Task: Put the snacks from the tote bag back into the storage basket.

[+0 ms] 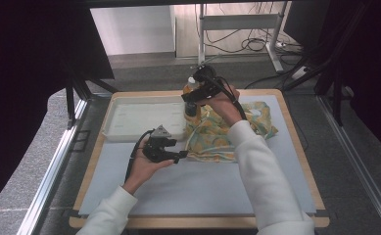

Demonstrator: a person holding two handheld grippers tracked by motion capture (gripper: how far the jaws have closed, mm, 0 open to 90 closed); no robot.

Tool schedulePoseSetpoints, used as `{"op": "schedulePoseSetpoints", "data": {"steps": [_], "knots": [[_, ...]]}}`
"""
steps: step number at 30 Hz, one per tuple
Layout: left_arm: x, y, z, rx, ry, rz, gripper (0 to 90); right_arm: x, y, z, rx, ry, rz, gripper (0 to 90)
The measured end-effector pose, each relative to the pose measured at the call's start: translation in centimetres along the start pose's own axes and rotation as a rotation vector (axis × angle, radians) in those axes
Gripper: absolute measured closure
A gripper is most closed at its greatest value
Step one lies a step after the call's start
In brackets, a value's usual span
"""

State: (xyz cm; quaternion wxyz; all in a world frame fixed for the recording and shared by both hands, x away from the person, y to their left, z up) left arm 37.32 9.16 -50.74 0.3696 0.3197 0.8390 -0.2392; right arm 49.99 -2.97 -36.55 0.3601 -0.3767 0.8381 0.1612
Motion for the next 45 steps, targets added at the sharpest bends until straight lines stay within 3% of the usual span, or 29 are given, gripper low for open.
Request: {"op": "schedulePoseSetpoints", "data": {"steps": [21, 45], "knots": [[0.3, 0.1, 0.4, 0.002, 0.013, 0.017, 33.1, -1.0, 1.4, 2.5, -0.012, 0.010, -0.018, 29.8], [0.2, 0.2, 0.4, 0.009, 0.008, 0.004, 32.5, -0.5, 3.1, 7.9, -0.043, 0.065, -0.009, 29.7]]}}
Point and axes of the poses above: each handheld gripper's, and its own axes: z roughly forward along the jaws, x roughly out of its underside, y roughly to its left, the point moved 5 cm from there along z, roughly forward along the jaws
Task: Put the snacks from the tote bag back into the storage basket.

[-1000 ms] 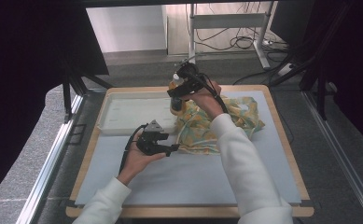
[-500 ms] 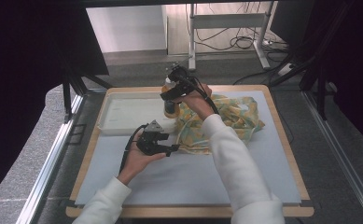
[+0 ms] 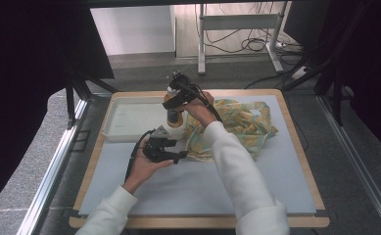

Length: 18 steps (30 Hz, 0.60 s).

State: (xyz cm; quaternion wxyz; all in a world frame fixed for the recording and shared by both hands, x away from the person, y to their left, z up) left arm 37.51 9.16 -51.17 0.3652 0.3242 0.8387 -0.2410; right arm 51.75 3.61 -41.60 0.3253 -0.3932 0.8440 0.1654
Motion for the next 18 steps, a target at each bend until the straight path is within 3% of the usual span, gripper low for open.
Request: {"op": "schedulePoseSetpoints", "data": {"steps": [18], "knots": [[0.1, 0.1, 0.0, 0.003, 0.007, 0.002, 32.1, 1.8, -0.1, 3.2, 0.006, 0.051, 0.013, 29.5]]}}
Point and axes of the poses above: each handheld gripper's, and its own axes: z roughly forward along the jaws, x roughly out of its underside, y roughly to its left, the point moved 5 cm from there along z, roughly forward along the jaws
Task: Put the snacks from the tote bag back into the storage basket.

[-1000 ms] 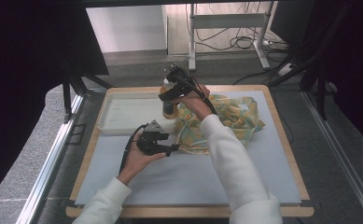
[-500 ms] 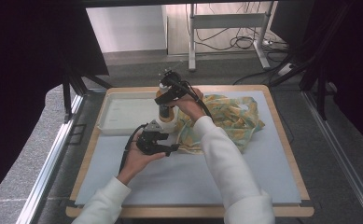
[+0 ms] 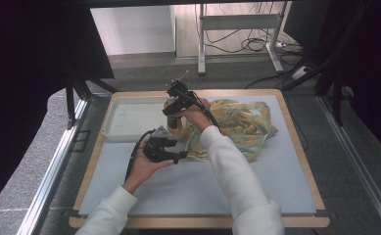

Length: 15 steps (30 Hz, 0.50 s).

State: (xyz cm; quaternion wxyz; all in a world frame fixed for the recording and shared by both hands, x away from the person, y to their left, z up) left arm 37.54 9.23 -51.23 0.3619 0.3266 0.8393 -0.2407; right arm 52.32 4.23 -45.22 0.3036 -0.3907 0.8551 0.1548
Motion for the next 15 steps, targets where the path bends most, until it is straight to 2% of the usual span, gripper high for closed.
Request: {"op": "schedulePoseSetpoints", "data": {"steps": [8, 11, 15], "knots": [[0.0, -0.1, 0.1, 0.003, 0.003, 0.001, 32.1, 1.1, 0.0, 1.3, 0.019, 0.033, -0.005, 29.4], [0.1, -0.1, 0.2, 0.003, 0.006, 0.004, 32.1, 1.2, 0.0, 1.3, 0.020, 0.030, -0.011, 29.0], [0.1, -0.2, 0.3, 0.004, 0.011, 0.007, 32.0, 1.2, 0.2, 1.1, 0.000, 0.030, -0.011, 26.0]]}}
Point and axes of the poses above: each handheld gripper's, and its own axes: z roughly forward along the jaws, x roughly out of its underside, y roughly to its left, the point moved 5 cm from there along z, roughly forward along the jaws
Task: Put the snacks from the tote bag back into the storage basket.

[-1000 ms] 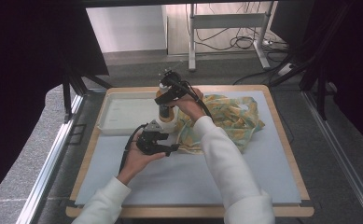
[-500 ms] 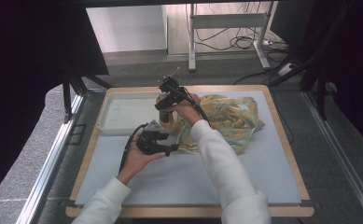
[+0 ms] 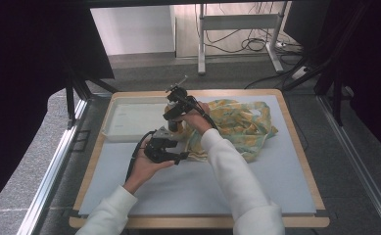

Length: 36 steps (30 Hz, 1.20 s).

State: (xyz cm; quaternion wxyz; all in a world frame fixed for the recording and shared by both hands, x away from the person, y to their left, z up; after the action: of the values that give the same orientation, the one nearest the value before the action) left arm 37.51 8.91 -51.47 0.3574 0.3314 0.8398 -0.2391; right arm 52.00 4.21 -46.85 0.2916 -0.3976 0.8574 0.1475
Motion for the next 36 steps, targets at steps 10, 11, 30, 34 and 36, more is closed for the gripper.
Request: {"op": "schedulePoseSetpoints", "data": {"steps": [10, 11, 30, 34, 36], "knots": [[0.1, 0.1, 0.2, 0.000, 0.007, 0.007, 31.9, -0.3, -0.3, -2.4, -0.002, -0.105, 0.041, 20.2], [0.1, 0.0, 0.2, 0.002, 0.008, 0.006, 31.9, -0.2, -0.4, -2.7, -0.004, -0.109, 0.042, 20.2], [0.1, 0.2, 0.3, -0.008, 0.010, 0.006, 31.9, 5.3, -3.5, -10.0, 0.007, -0.213, 0.093, 21.5], [0.1, 0.3, 0.2, -0.014, 0.009, 0.002, 31.9, 7.7, -4.6, -11.2, 0.014, -0.223, 0.113, 21.5], [0.2, 0.4, 0.2, -0.018, 0.011, -0.004, 31.7, 8.9, -5.1, -11.7, 0.013, -0.226, 0.113, 21.5]]}}
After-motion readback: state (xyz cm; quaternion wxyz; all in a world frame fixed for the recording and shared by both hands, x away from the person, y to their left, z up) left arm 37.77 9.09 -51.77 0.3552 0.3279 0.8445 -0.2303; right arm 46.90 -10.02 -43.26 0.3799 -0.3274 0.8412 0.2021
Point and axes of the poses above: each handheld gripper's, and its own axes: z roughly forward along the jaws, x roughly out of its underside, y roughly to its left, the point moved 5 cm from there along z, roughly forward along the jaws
